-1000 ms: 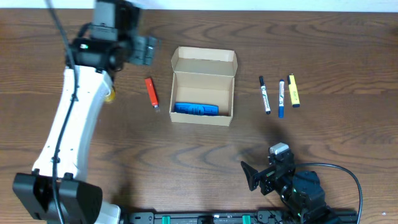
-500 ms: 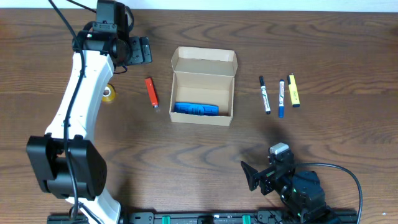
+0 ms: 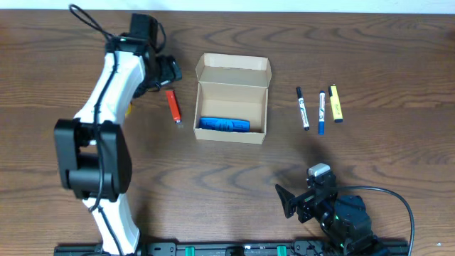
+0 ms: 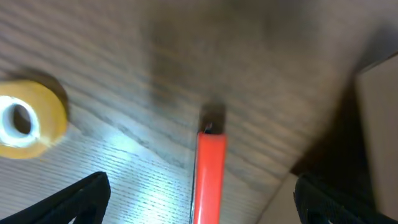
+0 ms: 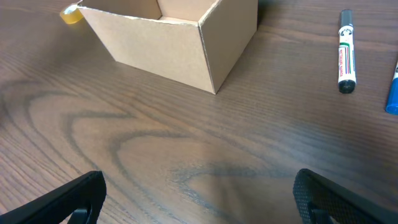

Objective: Pack container
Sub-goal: 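Move the left gripper to the red stapler and grasp it, then carry the red stapler into the box and release it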

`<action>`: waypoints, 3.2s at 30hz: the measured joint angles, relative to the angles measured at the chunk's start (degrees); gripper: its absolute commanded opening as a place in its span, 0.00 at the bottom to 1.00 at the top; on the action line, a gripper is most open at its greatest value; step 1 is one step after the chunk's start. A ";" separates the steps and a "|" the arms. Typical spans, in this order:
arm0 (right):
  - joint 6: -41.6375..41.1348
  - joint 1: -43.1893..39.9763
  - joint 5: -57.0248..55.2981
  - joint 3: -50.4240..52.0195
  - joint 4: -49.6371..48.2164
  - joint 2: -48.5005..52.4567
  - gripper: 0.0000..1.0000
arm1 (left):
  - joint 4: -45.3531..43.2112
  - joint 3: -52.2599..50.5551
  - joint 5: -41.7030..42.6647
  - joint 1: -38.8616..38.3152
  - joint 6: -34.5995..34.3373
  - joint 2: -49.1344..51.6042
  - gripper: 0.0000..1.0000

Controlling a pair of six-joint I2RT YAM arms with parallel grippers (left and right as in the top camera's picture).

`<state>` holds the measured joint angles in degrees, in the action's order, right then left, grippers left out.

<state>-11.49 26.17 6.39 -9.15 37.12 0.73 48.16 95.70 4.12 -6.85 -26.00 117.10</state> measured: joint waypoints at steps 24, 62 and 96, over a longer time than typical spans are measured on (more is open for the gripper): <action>0.00 0.00 0.00 0.00 0.00 0.00 0.99 | -4.48 -9.05 -0.28 -3.50 -1.20 3.98 0.80; 0.00 0.00 0.00 0.00 0.00 0.00 0.99 | -7.93 -10.95 -1.68 -3.50 0.48 3.98 0.17; 0.00 0.00 0.00 0.00 -0.02 0.00 0.99 | 4.50 10.12 2.84 -4.76 35.06 -5.75 0.14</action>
<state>-11.49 26.17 6.39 -9.15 37.10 0.73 52.66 105.82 6.96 -11.62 9.06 111.35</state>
